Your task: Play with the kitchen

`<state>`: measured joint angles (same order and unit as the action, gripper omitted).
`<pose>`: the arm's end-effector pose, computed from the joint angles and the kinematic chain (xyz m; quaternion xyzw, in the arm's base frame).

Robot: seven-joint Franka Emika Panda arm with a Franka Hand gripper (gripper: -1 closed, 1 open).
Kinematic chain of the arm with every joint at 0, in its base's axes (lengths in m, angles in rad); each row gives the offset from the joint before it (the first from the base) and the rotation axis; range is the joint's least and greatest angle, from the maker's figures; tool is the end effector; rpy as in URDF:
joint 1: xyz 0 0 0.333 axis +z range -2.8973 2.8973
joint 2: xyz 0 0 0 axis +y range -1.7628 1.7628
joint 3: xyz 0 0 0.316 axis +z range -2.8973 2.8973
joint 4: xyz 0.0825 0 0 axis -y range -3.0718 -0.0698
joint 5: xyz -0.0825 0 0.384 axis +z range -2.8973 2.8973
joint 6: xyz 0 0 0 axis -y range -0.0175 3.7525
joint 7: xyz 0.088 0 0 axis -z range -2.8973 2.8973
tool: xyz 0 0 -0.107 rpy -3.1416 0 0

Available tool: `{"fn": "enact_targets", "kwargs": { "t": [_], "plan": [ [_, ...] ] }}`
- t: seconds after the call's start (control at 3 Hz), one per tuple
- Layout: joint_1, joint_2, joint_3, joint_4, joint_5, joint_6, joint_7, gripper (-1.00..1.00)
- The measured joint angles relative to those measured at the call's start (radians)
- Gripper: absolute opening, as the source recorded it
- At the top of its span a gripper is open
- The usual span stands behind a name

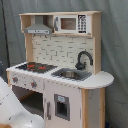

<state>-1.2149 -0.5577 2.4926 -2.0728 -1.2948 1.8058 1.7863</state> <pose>0.2307 0.5082 0.2397 0.7016 0.1427 0.6122 0.3356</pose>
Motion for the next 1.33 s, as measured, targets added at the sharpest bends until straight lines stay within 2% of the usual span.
{"fn": "enact_targets", "kwargs": {
  "t": [0.33,0.67,1.0,1.33],
  "plan": [
    [0.0,-0.034,0.028,0.061,0.052,-0.038,-0.019,-1.0],
    [0.0,-0.05,0.037,0.082,0.08,-0.053,-0.03,-1.0],
    [0.0,-0.051,0.042,0.082,0.088,-0.055,-0.029,1.0],
    [0.0,-0.056,0.071,0.082,0.13,-0.074,-0.023,1.0]
  ]
}}
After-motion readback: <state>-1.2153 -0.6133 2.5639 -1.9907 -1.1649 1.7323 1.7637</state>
